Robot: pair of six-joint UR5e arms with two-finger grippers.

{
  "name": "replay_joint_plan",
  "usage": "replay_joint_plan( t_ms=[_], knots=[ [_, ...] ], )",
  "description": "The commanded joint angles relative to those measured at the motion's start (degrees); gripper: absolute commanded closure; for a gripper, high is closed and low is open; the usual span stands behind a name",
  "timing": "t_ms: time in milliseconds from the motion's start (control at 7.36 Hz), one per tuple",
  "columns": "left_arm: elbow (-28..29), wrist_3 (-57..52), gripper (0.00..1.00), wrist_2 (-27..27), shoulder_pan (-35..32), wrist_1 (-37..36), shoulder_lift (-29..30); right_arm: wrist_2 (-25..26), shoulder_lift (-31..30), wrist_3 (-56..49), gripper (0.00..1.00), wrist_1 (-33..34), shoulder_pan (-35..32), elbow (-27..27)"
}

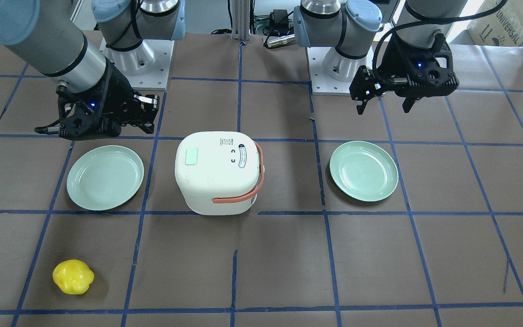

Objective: Press rice cooker button
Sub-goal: 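Move the right gripper over the green button on the rice cooker lid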

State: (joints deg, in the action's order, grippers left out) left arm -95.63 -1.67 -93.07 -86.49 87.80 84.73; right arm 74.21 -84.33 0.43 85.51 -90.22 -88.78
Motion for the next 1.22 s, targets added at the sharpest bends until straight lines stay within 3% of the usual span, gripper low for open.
replay_joint_plan(
  t_ms=[0, 1087],
  knots=[
    [0.00, 0.00, 0.00, 0.00, 0.00, 0.00, 0.00, -4.85, -0.05, 0.28, 0.93, 3.60, -0.14, -5.15],
    [0.00, 0.00, 0.00, 0.00, 0.00, 0.00, 0.00, -13.04, -0.92, 0.72, 0.97, 7.90, -0.75, -12.12]
  ],
)
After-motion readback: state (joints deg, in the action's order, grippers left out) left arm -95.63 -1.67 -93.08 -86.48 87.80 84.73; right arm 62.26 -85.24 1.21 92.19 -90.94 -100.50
